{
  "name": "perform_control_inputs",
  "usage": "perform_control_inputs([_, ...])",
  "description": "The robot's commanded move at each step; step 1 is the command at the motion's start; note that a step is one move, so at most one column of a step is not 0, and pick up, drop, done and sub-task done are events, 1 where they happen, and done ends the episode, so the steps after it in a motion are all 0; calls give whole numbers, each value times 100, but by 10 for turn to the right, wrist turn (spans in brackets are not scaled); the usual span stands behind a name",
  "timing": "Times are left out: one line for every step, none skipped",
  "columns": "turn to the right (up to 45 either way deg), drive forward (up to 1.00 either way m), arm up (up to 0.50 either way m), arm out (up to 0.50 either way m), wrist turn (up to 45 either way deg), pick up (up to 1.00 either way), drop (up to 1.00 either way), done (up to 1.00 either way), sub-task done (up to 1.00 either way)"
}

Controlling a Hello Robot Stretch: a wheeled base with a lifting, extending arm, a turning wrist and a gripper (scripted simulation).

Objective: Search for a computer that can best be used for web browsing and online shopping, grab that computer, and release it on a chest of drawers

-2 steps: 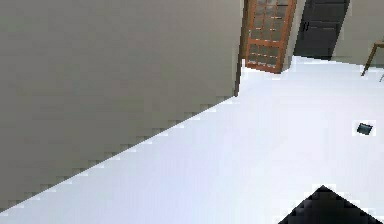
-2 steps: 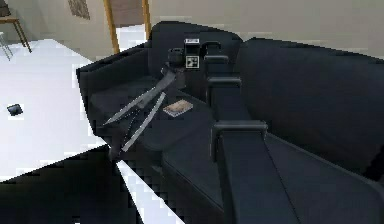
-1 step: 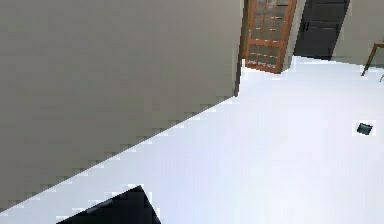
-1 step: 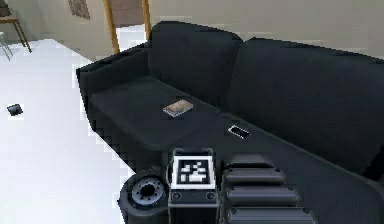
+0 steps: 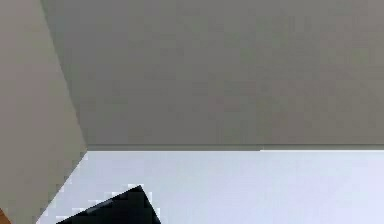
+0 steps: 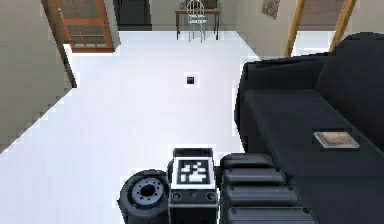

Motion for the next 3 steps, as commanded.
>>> perform_control_inputs([-450, 0, 0, 0, 0, 0, 0, 0, 0])
perform_control_inputs([-300, 0, 0, 0, 0, 0, 0, 0, 0])
perform_control_inputs([0, 60, 0, 0, 0, 0, 0, 0, 0])
